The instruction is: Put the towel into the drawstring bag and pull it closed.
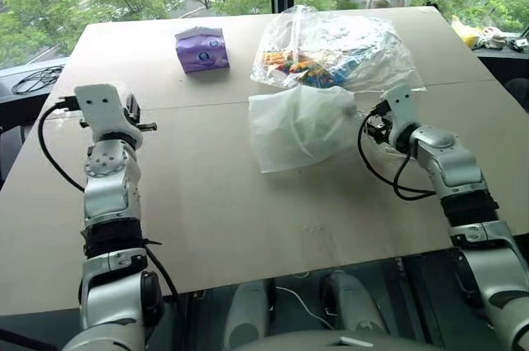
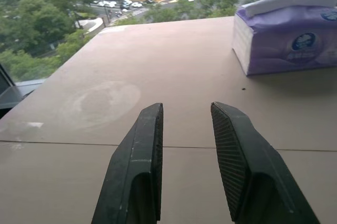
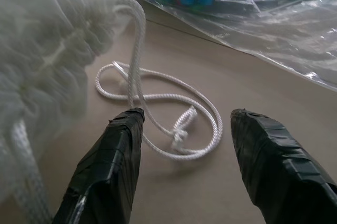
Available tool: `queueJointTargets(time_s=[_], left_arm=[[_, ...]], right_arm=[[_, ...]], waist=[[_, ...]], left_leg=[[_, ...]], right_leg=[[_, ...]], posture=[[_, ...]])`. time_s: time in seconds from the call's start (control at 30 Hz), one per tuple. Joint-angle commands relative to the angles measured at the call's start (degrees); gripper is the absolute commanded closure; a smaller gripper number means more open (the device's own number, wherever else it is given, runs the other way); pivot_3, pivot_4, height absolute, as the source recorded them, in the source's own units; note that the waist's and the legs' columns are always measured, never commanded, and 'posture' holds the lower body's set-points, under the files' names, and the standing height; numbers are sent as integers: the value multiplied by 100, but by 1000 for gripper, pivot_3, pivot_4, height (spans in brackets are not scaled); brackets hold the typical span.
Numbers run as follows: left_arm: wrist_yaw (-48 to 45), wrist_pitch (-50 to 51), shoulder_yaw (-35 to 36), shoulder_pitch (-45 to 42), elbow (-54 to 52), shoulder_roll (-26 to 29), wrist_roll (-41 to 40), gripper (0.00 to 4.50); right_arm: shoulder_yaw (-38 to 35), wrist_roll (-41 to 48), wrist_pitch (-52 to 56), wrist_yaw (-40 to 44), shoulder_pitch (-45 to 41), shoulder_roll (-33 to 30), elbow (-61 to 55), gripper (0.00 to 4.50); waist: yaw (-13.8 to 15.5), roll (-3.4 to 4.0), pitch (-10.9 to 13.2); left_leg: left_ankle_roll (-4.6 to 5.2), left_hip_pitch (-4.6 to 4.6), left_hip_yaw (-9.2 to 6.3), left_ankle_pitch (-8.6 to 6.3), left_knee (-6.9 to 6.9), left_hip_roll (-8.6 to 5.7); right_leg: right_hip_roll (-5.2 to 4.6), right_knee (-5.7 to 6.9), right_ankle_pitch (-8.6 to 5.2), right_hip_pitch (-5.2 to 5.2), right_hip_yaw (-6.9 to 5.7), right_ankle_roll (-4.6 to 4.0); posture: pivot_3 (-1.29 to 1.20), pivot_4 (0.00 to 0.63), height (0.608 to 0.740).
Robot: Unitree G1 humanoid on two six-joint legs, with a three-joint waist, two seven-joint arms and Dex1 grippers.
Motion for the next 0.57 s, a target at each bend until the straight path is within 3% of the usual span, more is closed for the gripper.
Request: queueJointTargets(time_s=[0.03,0.1,0.33,0.57], left_arm=[[-1173,483,-218,454,-788,351,-442,1655],[-1964,725,-454,980,-1365,567,-715,723],[-3182,1385,-591,2678,-2793,1028,-1270,723],[-3601,1725,-508,3372,-3459,1155,-1637,723]], right_arm=[[-338,58,-91,481,138,-521,-214,1229],[-521,303,-189,853,395,-710,-451,1229],[-1182,1335,-413,2506,1974,-1179,-1428,1229],[-1107,1473,-1144,3097,2758,-1055,-1635,1229]], waist=[[-18,0,0],[-28,0,0],[4,0,-1],[14,2,-1]], left_leg=[[0,3,0,0,0,1],[0,10,-3,-1,-5,6],[1,19,-13,-3,-16,37],[-20,23,-16,-17,8,40]], right_leg=[[2,2,0,0,1,0],[7,2,-1,1,2,-2],[18,-5,-3,1,17,-3],[0,-10,-18,8,8,-19]], posture=[[0,150,740],[0,150,740],[0,150,740],[0,150,740]])
